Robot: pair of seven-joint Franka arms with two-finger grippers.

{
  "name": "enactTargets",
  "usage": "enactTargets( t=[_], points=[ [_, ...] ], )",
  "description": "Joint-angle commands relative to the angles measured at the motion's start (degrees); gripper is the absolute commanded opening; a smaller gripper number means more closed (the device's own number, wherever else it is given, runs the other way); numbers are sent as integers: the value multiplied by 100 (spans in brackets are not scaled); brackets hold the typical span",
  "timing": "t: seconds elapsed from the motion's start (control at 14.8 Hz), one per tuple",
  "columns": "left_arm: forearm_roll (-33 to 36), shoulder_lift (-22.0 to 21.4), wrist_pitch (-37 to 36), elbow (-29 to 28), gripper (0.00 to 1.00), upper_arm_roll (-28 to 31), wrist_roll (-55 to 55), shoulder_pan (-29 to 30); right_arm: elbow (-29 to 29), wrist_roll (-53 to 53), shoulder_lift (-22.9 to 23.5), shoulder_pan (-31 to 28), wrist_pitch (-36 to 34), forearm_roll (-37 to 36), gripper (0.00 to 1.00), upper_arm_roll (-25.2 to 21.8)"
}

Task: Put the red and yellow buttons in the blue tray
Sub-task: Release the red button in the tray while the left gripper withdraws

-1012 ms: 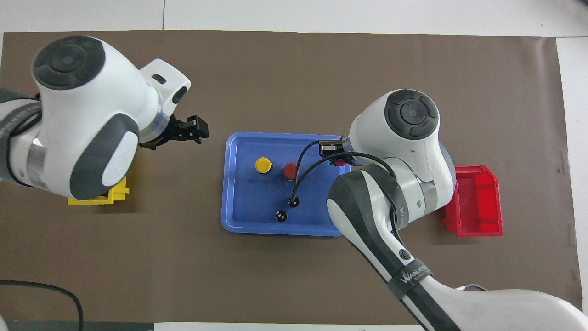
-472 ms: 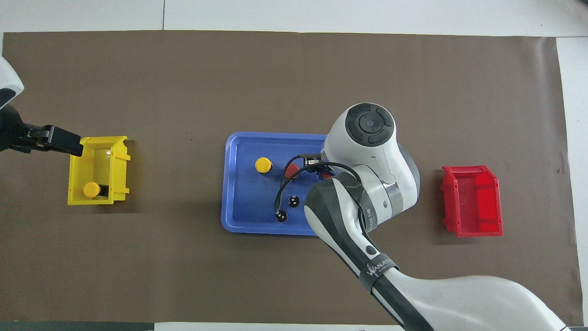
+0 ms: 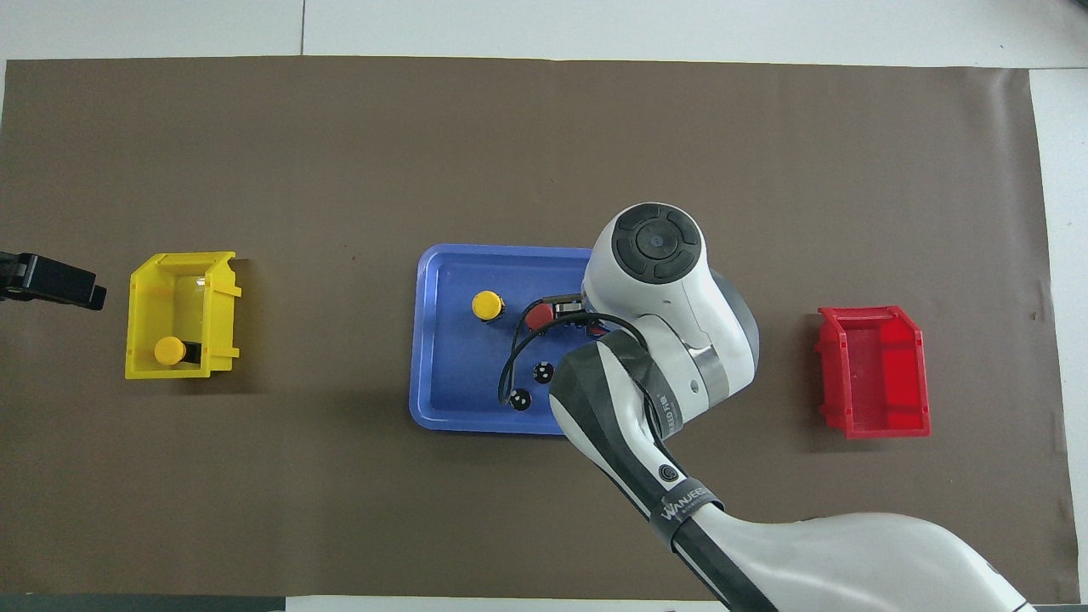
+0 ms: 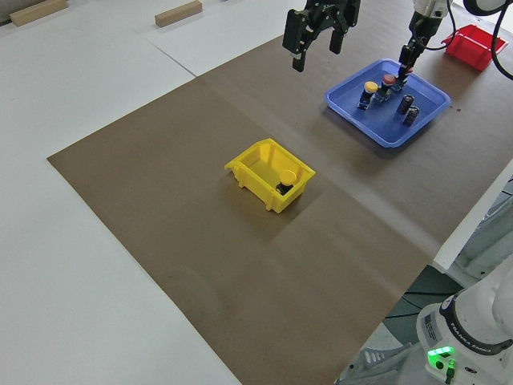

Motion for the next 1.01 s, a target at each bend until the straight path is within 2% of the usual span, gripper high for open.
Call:
enactTargets(
  t=[0.0,0.2,0.4,0.61,0.81,0.94],
  points=[
    [-33,-111,-53,-57,100,-48,98,77,363,47,-76,-148,-203,-237,100,-11],
    [-33,-129,-36,-57,100,-48,98,77,1135,47,-137,-455,-1010,-246,100,-37],
    [-24,-172,183,-189,100,-56,90,77,1620,29,-488,-1062,-1793,-263,100,-63],
    [-15,-304,797,-715,100,-48,89,104,2288,-119,-769,-1659,-2645,-202,100,-46],
    [-15,-279,1605,-1303,99,-48,72,218,2369,-646,-1174,-2125,-3147,-211,100,-72],
    [-15,-217,2273,-1760,83,-56,-7,349,2430,-1015,-1227,-2346,-3464,-272,100,-81]
  ],
)
